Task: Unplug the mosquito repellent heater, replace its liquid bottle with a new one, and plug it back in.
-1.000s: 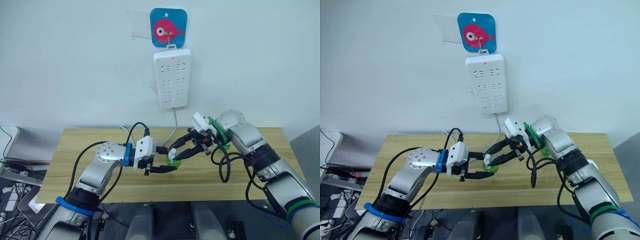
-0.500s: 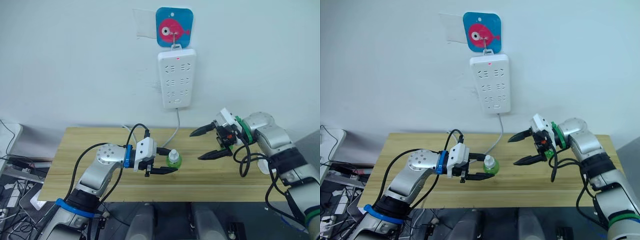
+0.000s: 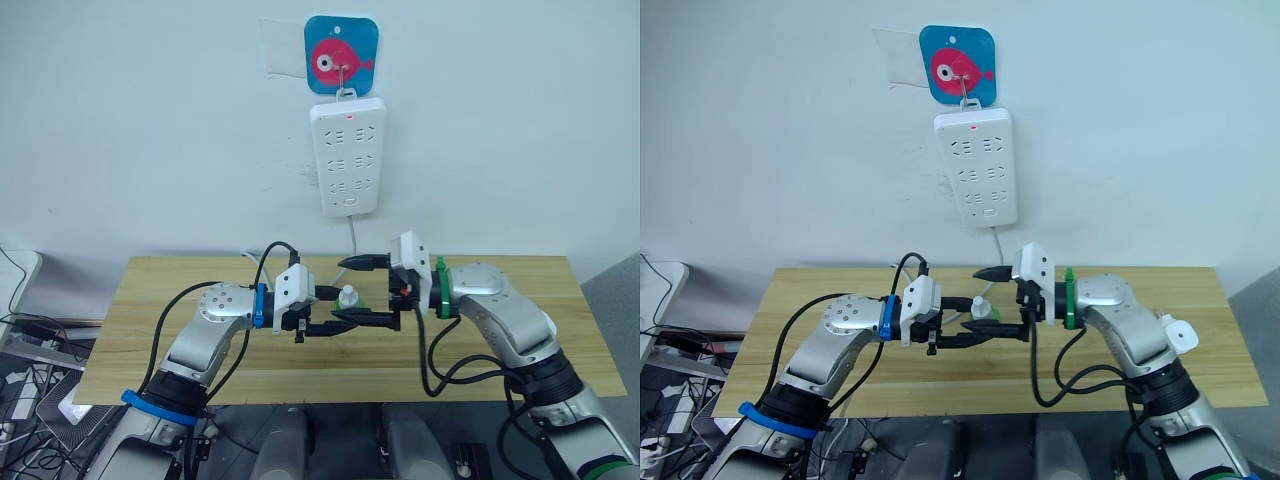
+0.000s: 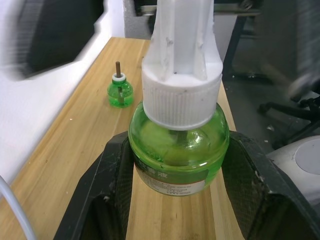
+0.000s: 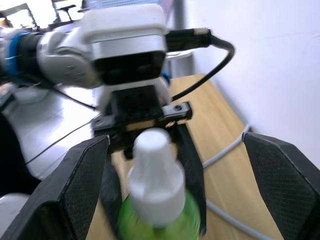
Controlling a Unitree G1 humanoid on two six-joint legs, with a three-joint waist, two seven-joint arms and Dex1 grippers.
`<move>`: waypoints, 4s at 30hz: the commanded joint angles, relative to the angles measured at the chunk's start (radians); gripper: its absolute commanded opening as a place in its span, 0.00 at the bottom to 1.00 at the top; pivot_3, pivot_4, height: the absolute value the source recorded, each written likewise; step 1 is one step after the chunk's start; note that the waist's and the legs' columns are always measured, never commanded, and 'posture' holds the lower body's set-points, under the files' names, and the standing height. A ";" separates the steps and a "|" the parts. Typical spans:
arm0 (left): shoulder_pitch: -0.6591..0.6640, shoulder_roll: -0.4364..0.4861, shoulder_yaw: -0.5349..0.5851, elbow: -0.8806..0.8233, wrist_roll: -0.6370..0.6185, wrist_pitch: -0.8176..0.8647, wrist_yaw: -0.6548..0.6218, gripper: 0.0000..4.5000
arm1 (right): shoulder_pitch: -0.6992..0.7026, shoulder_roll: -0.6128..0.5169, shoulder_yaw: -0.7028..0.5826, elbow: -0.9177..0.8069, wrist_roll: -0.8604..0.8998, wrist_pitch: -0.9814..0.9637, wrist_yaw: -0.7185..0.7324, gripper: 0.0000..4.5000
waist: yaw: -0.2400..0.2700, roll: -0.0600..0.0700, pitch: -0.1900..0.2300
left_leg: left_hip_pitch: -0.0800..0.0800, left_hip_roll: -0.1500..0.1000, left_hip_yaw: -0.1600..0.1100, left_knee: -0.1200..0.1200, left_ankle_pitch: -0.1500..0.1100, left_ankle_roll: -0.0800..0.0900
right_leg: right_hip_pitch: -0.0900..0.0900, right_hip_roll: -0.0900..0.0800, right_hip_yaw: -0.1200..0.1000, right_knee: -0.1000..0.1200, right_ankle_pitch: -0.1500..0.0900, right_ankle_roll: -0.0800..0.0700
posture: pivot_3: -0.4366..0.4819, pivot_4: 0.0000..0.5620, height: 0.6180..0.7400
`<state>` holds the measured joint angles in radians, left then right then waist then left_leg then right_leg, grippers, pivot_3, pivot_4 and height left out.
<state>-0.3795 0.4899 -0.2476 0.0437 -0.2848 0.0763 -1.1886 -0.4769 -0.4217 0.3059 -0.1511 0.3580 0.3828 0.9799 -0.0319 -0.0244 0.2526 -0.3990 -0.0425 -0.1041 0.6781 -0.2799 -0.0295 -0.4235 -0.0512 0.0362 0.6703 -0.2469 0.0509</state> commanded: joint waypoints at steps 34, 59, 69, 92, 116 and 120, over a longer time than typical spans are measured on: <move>-0.008 -0.011 0.017 -0.009 0.008 -0.036 -0.023 0.49 | 0.024 -0.015 -0.084 -0.042 -0.029 0.022 -0.068 0.99 | 0.001 0.000 0.000 | 0.001 0.000 0.002 0.001 0.000 0.000 | 0.000 0.001 0.002 0.002 0.000 0.000 | 0.45 0.35 1.00; -0.005 -0.009 0.023 -0.004 0.011 -0.038 -0.026 0.49 | 0.039 -0.131 -0.170 -0.189 0.259 0.277 0.063 0.71 | -0.004 0.000 0.000 | 0.001 0.001 0.002 0.001 -0.001 0.001 | 0.000 0.002 0.002 0.002 0.000 0.000 | 0.44 0.38 1.00; -0.005 -0.015 0.014 -0.014 0.013 -0.033 -0.023 0.49 | 0.001 -0.069 -0.116 -0.133 0.199 0.237 0.035 0.71 | -0.002 0.000 0.000 | 0.001 0.001 0.002 0.001 0.000 0.001 | 0.000 0.002 0.002 0.002 0.000 0.000 | 0.45 0.39 1.00; 0.056 -0.001 0.027 -0.009 0.025 -0.045 0.003 0.49 | -0.102 -0.006 -0.336 -0.212 0.422 0.430 -0.151 0.07 | -0.004 0.000 0.000 | 0.001 0.002 0.002 0.001 -0.001 0.001 | 0.000 0.002 0.002 0.002 0.000 0.000 | 0.45 0.38 1.00; 0.158 0.021 0.040 -0.127 0.000 0.020 0.093 0.49 | 0.140 0.179 -0.253 0.421 -0.269 -0.261 -0.678 0.07 | -0.009 0.001 -0.001 | 0.002 0.002 0.005 0.000 0.000 0.001 | -0.001 0.006 0.005 0.004 0.000 0.000 | 0.47 0.37 1.00; 0.153 0.021 0.041 -0.130 -0.001 0.026 0.095 0.49 | 0.116 0.190 -0.264 0.550 -0.305 -0.350 -0.718 0.07 | -0.008 0.001 -0.001 | 0.002 0.002 0.006 0.000 0.000 0.001 | -0.001 0.006 0.005 0.004 0.000 0.000 | 0.47 0.37 1.00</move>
<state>-0.2224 0.5084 -0.2261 -0.0422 -0.2690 0.1035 -1.0981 -0.3495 -0.2306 0.0605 0.3844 0.0665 0.0805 0.2780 -0.0396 -0.0234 0.2517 -0.3966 -0.0411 -0.0984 0.6778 -0.2802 -0.0288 -0.4241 -0.0453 0.0413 0.6739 -0.2471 0.0508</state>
